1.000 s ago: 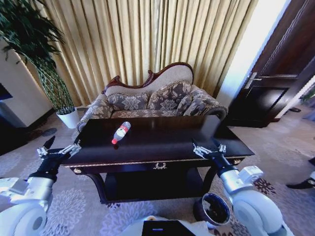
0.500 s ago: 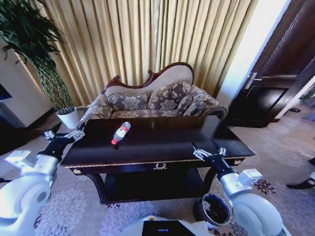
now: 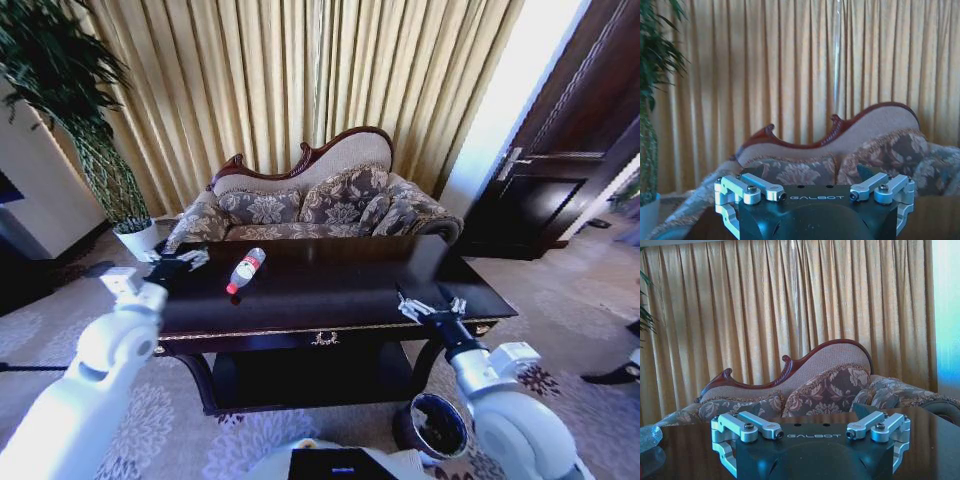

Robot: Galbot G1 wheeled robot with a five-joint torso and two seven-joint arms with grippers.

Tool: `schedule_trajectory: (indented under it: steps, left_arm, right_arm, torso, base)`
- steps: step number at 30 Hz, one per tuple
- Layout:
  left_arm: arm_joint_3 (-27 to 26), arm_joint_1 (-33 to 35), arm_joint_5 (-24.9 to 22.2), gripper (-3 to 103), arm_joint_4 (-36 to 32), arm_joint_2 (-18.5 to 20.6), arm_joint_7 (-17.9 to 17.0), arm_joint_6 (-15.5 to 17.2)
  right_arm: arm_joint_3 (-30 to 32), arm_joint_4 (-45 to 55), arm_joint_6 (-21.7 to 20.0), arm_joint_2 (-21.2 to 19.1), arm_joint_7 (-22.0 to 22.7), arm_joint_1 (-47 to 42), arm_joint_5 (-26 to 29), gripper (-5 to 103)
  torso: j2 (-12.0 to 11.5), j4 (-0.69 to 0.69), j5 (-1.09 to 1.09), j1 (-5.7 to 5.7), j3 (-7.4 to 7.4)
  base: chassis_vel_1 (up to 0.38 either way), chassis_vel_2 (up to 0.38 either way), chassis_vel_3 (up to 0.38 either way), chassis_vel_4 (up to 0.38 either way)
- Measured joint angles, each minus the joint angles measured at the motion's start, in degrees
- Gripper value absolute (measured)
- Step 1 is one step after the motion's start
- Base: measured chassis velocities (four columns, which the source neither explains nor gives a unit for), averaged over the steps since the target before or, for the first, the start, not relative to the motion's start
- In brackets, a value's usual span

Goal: Move to the front of the table and place the trash on the table into the trash bin.

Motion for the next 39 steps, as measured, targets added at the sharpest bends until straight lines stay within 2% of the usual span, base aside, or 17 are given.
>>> schedule_trajectory:
  steps: [1,10,15,20,22,27,29,34,36,39]
  left_arm:
    - [0.00,0.00,0.00,100,0.00,0.00,0.00,0.00]
    - [11.99,-8.63,0.38,100,6.51,0.00,-0.87,2.17]
    - [15.68,-10.73,0.39,100,7.99,-0.20,-1.67,2.84]
    - [20.14,-12.89,-1.21,100,8.34,-0.81,-3.57,5.20]
    - [22.23,-13.64,-3.30,100,8.07,-1.51,-6.28,8.30]
    - [22.47,-12.75,-6.75,100,6.89,-1.85,-7.99,11.46]
    - [22.24,-12.51,-6.89,100,6.75,-1.83,-8.03,11.76]
    - [18.42,-10.87,-8.15,100,5.55,-1.35,-7.91,14.04]
    - [15.26,-9.55,-8.59,100,5.32,-0.92,-6.53,14.99]
    - [13.44,-8.95,-8.59,100,5.42,-0.58,-5.51,15.12]
  right_arm:
    - [0.00,0.00,0.00,0.00,0.00,0.00,0.00,100]
    - [0.25,0.00,-0.05,-0.56,0.32,1.21,0.99,100]
    - [0.26,0.00,-0.05,-0.59,0.34,2.11,1.07,100]
    - [1.06,0.00,-0.05,-0.10,0.48,2.07,1.34,100]
    - [1.59,0.00,-0.05,0.70,0.56,1.55,1.26,100]
    - [1.95,0.00,0.01,1.65,1.42,1.12,0.96,100]
    - [1.97,0.00,0.03,1.74,1.63,1.00,0.86,100]
    - [2.10,0.00,0.13,1.79,1.91,-0.02,-0.06,100]
    - [2.12,0.00,0.15,1.86,1.97,-0.36,-0.37,100]
    - [2.05,0.00,0.16,1.89,1.98,-0.48,-0.62,100]
  torso:
    - [0.00,0.00,0.00,0.00,0.00]
    - [0.00,0.00,0.00,0.00,0.00]
    - [0.00,0.00,0.00,0.00,0.00]
    - [0.00,0.00,0.00,0.00,0.00]
    - [0.00,-0.02,0.00,0.00,0.00]
    - [0.00,0.00,-0.01,0.00,-0.01]
    - [0.00,0.00,-0.01,0.00,-0.01]
    - [0.00,0.00,-0.01,0.00,-0.01]
    - [0.00,0.00,-0.01,0.00,-0.01]
    - [0.00,0.00,-0.01,0.00,-0.01]
  base:
    - [0.000,0.000,0.000,0.000]
    - [0.000,0.000,0.000,0.000]
    - [0.000,0.000,0.000,0.000]
    - [0.000,0.000,0.000,0.000]
    - [0.000,0.000,0.000,0.000]
    - [0.000,0.000,0.000,0.000]
    - [0.000,0.000,0.000,0.000]
    - [0.000,0.000,0.000,0.000]
    - [0.000,0.000,0.000,0.000]
    - [0.000,0.000,0.000,0.000]
